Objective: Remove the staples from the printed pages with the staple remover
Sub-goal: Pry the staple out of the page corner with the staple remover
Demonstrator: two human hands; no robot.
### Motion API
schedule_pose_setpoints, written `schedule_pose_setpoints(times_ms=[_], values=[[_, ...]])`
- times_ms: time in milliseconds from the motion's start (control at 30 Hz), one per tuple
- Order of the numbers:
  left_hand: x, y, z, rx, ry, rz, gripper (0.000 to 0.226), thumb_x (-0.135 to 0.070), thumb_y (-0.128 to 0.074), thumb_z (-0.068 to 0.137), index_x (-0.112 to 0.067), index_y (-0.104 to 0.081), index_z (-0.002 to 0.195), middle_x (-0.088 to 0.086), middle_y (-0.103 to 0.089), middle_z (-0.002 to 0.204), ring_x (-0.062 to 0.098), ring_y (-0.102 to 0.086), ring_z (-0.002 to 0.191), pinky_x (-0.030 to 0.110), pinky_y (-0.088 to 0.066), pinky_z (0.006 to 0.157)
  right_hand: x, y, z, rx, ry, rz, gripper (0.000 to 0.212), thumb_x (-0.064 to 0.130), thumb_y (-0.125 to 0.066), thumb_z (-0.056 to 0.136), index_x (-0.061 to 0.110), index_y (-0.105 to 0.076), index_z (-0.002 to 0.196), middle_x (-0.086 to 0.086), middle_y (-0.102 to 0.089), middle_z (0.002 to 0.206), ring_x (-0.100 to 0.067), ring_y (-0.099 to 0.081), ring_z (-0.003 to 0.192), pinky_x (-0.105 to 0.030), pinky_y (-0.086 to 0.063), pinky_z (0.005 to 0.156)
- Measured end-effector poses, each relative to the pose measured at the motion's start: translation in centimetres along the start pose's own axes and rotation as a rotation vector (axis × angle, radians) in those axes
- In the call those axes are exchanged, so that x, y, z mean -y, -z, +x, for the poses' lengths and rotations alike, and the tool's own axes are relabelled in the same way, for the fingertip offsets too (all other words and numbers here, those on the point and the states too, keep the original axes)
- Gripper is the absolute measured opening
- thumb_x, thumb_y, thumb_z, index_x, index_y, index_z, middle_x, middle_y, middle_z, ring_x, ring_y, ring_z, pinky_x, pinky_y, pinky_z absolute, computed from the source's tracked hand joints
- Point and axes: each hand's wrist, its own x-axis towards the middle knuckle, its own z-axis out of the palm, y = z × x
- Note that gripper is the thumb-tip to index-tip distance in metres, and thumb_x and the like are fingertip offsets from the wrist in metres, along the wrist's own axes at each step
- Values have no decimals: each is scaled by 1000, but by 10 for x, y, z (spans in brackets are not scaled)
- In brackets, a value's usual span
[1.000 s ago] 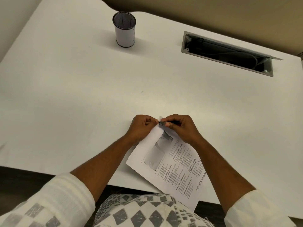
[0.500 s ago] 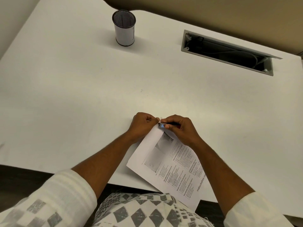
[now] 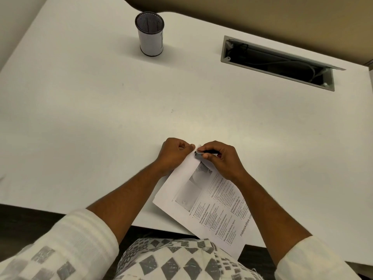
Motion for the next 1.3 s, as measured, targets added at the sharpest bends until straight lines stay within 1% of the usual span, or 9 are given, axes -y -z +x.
schedule_pose_setpoints(times_ms=[200,333,467,667,833,933,1033,1200,1300], values=[[1,-2,1,-20,-1,17,29,-33,-74,88,-21,-71,62,-13,-65,58,1,-58,55,21,-44,55,0,-3,-2,-82,136,-125,20,20,-78,86,16,-79,106,10,-74,107,-5,-69,101,-27,-56,91],[-1,-3,0,-7,0,24,29,-32,-73,89,-17,-72,65,-14,-62,54,-4,-53,51,19,-41,54,-4,-4,-4,-133,205,-228,20,11,-77,87,17,-79,106,5,-76,109,-9,-68,104,-31,-56,92],[-4,-3,-2,4,16,6,30,-31,-72,90,-5,-76,76,1,-69,69,11,-58,63,27,-46,62,-6,-4,-5,-160,270,-306,23,5,-78,87,16,-79,107,3,-77,109,-11,-68,104,-27,-54,93],[-2,-4,-2,-11,11,19,32,-35,-73,89,-5,-76,77,9,-75,79,12,-60,67,28,-46,63,-6,-5,-10,-180,300,-318,23,6,-74,89,17,-78,110,3,-75,111,-8,-65,106,-23,-51,94],[-3,-1,1,-40,-2,-17,46,-35,-71,90,4,-64,66,0,-62,66,4,-53,57,24,-42,60,-7,-10,-20,-130,319,-362,28,-2,-71,88,16,-78,108,3,-75,109,-11,-65,104,-26,-52,94],[-1,-1,1,-24,-16,-4,38,-36,-72,89,-3,-72,69,-9,-67,64,0,-55,57,21,-42,60,-8,-12,-28,-184,233,-286,30,-1,-69,90,19,-77,110,8,-73,110,-8,-65,105,-27,-53,93],[-2,-2,-2,-7,-39,-3,35,-39,-73,89,-18,-71,61,-18,-62,53,-6,-52,50,13,-38,52,-2,-11,-25,-221,122,-184,20,14,-66,97,22,-74,113,13,-71,109,-4,-66,103,-25,-55,87],[-3,1,-5,70,-39,-120,30,-43,-72,88,-15,-79,82,1,-77,81,17,-72,75,36,-58,68,4,-8,-19,-160,-46,-128,19,24,-65,98,25,-72,116,15,-71,109,-1,-66,100,-20,-54,84],[-3,3,-5,84,-14,-133,18,-38,-76,86,-21,-80,84,-1,-79,85,15,-75,79,33,-61,72,5,-6,-17,-131,-87,-120,19,28,-63,99,27,-67,118,14,-71,107,1,-66,96,-17,-51,77]])
